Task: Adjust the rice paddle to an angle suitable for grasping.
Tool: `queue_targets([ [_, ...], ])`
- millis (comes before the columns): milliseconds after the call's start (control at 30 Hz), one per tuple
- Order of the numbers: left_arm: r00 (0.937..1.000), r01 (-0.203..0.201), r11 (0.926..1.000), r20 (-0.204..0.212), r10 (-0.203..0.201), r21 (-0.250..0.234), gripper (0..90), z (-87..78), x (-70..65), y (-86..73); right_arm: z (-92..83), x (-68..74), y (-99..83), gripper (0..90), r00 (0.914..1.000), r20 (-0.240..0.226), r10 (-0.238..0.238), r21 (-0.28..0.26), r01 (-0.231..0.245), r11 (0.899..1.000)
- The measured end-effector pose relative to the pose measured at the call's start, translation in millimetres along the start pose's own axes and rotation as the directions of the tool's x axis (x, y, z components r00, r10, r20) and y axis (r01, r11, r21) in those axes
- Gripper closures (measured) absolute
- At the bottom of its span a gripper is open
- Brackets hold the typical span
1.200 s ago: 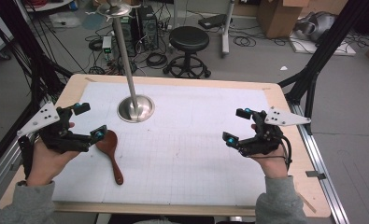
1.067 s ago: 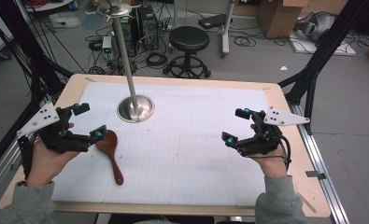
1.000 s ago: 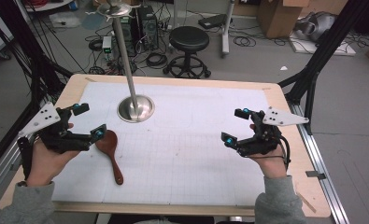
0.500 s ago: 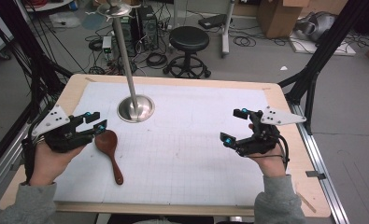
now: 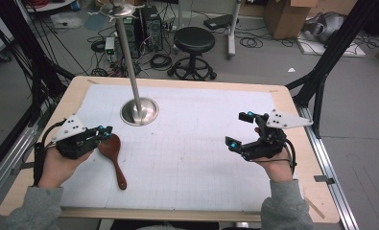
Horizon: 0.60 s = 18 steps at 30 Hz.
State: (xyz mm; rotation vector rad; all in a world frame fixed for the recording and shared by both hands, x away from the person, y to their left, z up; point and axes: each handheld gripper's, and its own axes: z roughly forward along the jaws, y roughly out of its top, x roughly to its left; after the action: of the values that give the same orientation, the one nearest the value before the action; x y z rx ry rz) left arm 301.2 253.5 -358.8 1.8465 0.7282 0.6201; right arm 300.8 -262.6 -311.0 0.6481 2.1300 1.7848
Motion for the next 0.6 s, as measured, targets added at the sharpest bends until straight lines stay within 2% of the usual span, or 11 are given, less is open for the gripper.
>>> queue_targets([
  [233,0.9991,0.041,0.9986,-0.009,-0.041,0.032,89.3,12.2,10.1,-11.4,2.3,1.0,-0.5,0.9,1.0000,-0.003,-0.005,0.007,0.005,1.000],
  [267,0.9980,0.062,0.9971,-0.012,-0.061,0.044,89.3,17.3,12.7,-14.7,2.9,1.7,-0.7,0.9,1.0000,-0.003,-0.003,0.013,0.003,1.000],
  [300,0.9980,0.062,0.9971,-0.012,-0.061,0.044,89.3,17.3,12.7,-14.7,2.9,1.7,-0.7,0.9,1.0000,-0.003,-0.003,0.013,0.003,1.000],
  [333,0.9978,0.065,0.9955,-0.017,-0.064,0.069,89.3,23.6,15.1,-18.0,3.5,1.8,-0.8,0.9,0.9999,-0.007,-0.010,0.017,0.010,1.000],
  [400,0.9975,0.069,0.9939,-0.020,-0.068,0.086,89.3,28.8,16.6,-19.7,4.1,2.3,-1.0,0.9,0.9999,-0.005,-0.013,0.024,0.013,1.000],
  [600,0.9958,0.086,0.9890,-0.042,-0.082,0.120,89.3,41.3,21.8,-24.7,5.8,3.8,-2.3,0.9,0.9998,-0.003,-0.018,0.038,0.018,0.999],
])
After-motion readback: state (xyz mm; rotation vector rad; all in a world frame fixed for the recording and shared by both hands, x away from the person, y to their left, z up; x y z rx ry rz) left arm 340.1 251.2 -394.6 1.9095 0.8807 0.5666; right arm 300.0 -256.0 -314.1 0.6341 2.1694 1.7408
